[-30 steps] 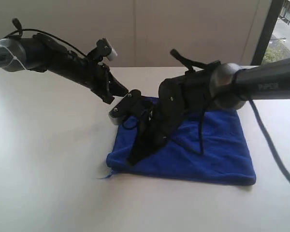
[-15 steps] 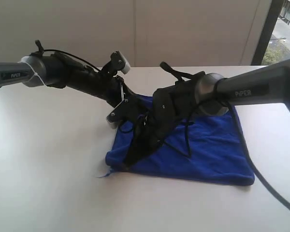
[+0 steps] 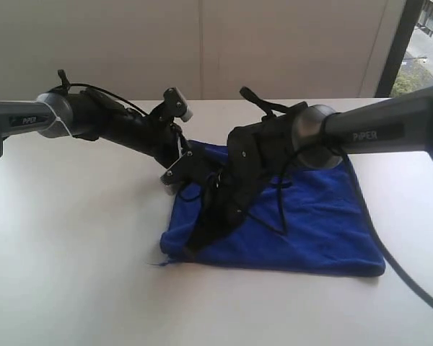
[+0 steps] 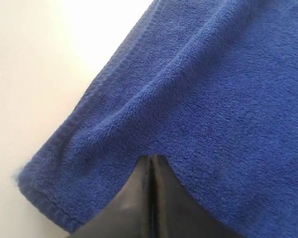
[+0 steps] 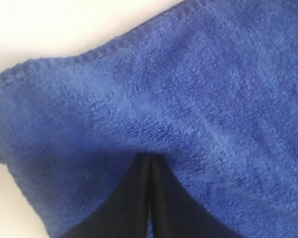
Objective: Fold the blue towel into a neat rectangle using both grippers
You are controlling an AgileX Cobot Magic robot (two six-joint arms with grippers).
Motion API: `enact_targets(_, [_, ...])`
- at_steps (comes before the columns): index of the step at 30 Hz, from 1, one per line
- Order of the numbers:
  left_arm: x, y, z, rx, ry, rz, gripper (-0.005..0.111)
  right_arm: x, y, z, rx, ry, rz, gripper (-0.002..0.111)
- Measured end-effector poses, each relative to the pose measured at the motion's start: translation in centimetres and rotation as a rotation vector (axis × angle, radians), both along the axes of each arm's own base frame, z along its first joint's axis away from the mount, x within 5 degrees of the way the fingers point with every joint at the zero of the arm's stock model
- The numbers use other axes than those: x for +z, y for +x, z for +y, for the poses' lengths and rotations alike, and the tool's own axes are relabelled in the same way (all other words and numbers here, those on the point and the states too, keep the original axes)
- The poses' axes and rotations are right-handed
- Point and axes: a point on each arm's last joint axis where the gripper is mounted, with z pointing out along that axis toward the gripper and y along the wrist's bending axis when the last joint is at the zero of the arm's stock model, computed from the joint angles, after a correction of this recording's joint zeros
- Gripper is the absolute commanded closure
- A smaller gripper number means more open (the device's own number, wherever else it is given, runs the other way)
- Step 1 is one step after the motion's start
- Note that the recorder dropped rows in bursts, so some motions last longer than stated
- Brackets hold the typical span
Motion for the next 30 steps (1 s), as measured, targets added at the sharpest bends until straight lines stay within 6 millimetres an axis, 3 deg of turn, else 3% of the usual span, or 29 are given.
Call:
enact_targets(7, [-1.0,0.1,0.1,0.010,0.018,0.019,0.107,0.4,-0.6,0.5,0.022,-0.008,0.021,0.108])
enact_targets(19, [-1.0,0.1,0.4,0.025,0.076,0.043,0.107,2.6,-1.0,0.9,0.040,0.017,-0.030,0.108])
enact_targets(30, [-0.9,-0.1,0.1,0.018,0.090,0.034,0.107,0.4,-0.8,0.9,0.041,-0.007,0.009,0.108])
